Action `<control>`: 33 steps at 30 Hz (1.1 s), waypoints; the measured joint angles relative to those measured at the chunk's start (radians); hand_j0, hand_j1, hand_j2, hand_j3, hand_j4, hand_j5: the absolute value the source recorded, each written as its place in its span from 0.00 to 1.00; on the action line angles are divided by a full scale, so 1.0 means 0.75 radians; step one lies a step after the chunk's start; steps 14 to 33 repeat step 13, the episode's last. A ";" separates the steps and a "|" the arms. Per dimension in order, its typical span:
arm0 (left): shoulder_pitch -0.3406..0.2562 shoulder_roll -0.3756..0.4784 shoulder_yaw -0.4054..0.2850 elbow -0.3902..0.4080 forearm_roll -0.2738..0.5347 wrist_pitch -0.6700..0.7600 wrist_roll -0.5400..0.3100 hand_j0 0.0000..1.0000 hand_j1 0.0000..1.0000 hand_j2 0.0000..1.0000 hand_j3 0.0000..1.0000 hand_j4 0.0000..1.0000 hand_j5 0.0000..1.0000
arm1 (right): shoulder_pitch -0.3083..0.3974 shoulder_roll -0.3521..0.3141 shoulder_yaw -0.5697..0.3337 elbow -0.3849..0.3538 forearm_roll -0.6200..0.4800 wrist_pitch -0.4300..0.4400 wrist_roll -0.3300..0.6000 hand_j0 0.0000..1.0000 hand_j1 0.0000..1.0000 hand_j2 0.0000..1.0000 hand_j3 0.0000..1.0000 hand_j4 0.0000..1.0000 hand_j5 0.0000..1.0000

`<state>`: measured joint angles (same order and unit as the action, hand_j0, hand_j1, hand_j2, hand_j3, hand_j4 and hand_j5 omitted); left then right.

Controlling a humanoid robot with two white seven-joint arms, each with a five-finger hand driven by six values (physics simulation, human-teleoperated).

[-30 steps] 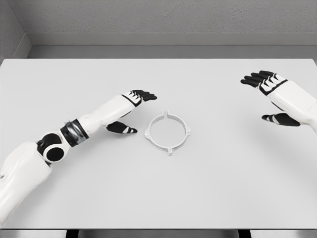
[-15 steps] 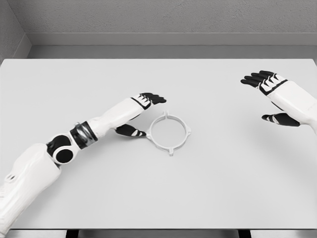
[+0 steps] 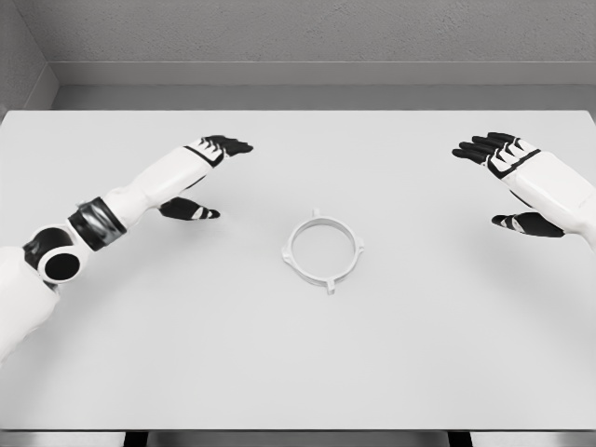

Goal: Assemble PVC drainage pipe clamps

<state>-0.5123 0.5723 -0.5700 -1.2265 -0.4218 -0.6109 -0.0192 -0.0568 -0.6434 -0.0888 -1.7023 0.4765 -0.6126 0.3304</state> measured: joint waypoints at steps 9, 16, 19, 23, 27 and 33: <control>0.002 0.191 0.125 -0.005 -0.003 0.000 0.003 1.00 1.00 1.00 1.00 1.00 1.00 | 0.000 0.008 -0.001 0.000 0.000 0.000 0.000 1.00 1.00 1.00 1.00 1.00 1.00; 0.016 0.223 0.173 -0.031 -0.005 0.000 0.003 1.00 1.00 1.00 1.00 1.00 1.00 | 0.002 0.011 -0.002 0.000 0.000 0.000 0.000 1.00 1.00 1.00 1.00 1.00 1.00; 0.016 0.223 0.173 -0.031 -0.005 0.000 0.003 1.00 1.00 1.00 1.00 1.00 1.00 | 0.002 0.011 -0.002 0.000 0.000 0.000 0.000 1.00 1.00 1.00 1.00 1.00 1.00; 0.016 0.223 0.173 -0.031 -0.005 0.000 0.003 1.00 1.00 1.00 1.00 1.00 1.00 | 0.002 0.011 -0.002 0.000 0.000 0.000 0.000 1.00 1.00 1.00 1.00 1.00 1.00; 0.016 0.223 0.173 -0.031 -0.005 0.000 0.003 1.00 1.00 1.00 1.00 1.00 1.00 | 0.002 0.011 -0.002 0.000 0.000 0.000 0.000 1.00 1.00 1.00 1.00 1.00 1.00; 0.016 0.223 0.173 -0.031 -0.005 0.000 0.003 1.00 1.00 1.00 1.00 1.00 1.00 | 0.002 0.011 -0.002 0.000 0.000 0.000 0.000 1.00 1.00 1.00 1.00 1.00 1.00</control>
